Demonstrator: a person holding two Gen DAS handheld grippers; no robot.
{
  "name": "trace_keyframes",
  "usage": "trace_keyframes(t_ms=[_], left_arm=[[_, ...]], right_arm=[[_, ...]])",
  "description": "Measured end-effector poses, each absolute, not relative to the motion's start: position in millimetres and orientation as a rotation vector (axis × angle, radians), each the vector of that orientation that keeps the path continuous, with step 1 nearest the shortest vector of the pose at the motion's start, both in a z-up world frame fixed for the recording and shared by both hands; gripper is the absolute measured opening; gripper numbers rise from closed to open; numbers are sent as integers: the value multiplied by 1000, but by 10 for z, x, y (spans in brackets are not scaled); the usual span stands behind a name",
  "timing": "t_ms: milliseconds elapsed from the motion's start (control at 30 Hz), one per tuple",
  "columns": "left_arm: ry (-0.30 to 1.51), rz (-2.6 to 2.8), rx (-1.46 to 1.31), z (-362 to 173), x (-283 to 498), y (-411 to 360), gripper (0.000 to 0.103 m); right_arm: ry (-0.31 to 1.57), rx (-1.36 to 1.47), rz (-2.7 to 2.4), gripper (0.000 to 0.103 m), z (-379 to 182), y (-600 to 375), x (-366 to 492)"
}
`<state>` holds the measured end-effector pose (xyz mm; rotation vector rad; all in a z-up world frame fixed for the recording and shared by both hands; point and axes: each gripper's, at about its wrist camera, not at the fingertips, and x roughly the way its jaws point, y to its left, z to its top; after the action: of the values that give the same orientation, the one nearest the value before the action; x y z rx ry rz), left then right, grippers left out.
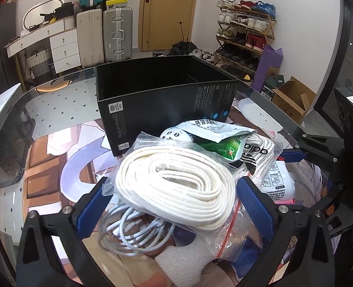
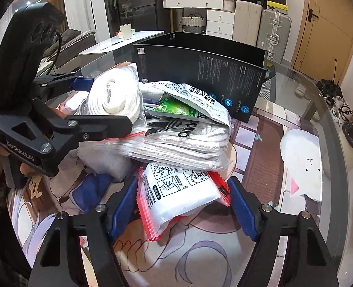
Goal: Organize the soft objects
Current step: 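Grasp the red-trimmed white packet with the right tool while the left tool grasps the clear bag of white rope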
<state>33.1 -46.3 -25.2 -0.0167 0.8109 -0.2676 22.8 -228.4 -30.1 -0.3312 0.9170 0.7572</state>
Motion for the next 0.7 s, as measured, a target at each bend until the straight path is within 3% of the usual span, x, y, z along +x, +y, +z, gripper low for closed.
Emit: trace_keyframes(t_ms=[700], left_arm=[[893,-300,-152,-373,393,-342,103]], right_arm=[[914,-331,763,70,-290,-2289,199]])
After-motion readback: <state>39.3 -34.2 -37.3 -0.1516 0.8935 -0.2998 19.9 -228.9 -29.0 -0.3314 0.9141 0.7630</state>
